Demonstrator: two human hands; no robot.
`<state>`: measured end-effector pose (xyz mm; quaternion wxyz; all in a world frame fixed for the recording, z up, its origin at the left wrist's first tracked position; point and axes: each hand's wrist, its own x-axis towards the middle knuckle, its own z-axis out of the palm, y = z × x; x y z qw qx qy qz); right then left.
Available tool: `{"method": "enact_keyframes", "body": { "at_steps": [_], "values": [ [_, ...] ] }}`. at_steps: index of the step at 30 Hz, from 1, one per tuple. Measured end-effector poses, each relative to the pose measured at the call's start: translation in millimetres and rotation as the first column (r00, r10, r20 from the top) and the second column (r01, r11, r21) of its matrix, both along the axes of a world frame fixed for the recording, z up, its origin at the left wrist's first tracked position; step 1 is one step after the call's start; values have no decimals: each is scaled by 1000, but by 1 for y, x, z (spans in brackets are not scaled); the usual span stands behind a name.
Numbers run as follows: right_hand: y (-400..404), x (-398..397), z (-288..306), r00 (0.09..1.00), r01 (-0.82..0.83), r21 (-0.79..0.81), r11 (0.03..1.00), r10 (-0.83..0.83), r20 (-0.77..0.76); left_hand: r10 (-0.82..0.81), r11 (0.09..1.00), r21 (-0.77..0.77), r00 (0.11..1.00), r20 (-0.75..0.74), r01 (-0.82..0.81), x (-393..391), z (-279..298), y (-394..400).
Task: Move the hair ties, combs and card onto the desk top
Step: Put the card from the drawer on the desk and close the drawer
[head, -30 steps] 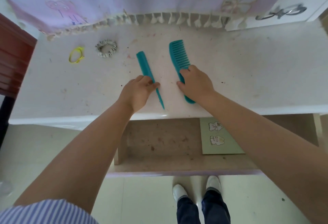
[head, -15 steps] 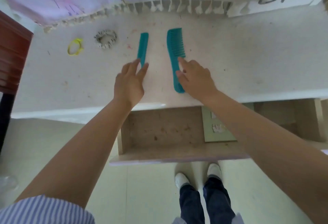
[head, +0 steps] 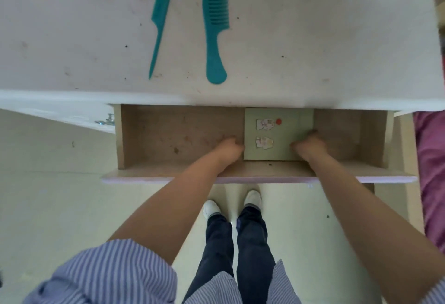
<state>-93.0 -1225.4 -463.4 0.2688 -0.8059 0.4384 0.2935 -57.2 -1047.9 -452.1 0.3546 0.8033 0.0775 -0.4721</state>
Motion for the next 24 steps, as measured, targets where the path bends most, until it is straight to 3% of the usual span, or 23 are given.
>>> {"method": "enact_keyframes", "body": {
  "at_steps": [4, 9, 13, 16, 18, 20, 24],
  "values": [
    [-1, 1, -10, 991, 129, 42, 991, -131, 29, 274, 950, -102, 946, -175, -294, -5, -9, -15],
    [-6, -1, 2, 961, 233, 211, 949, -259, 103, 312, 943, -64, 935, -171, -326, 1, -14, -7],
    [-7, -8, 17, 936, 303, 429, 851, -349, 32, 157, 987, 40, 987, 18, -157, 10, -1, 9],
    [-17, -20, 40, 933, 302, 549, 779, -359, -3, -87, 996, -8, 982, -170, 87, 17, 19, 29],
    [-22, -30, 59, 935, 265, 669, 694, -356, -2, -118, 990, -109, 932, -344, 85, 19, 35, 39],
    [-25, -40, 78, 932, 183, 761, 622, -357, 67, -158, 982, -151, 920, -358, 110, 19, 51, 43],
    [-33, -40, 114, 858, -3, 843, 538, -432, 279, -213, 955, -258, 946, -246, 149, 24, 86, 40]
  ]
}}
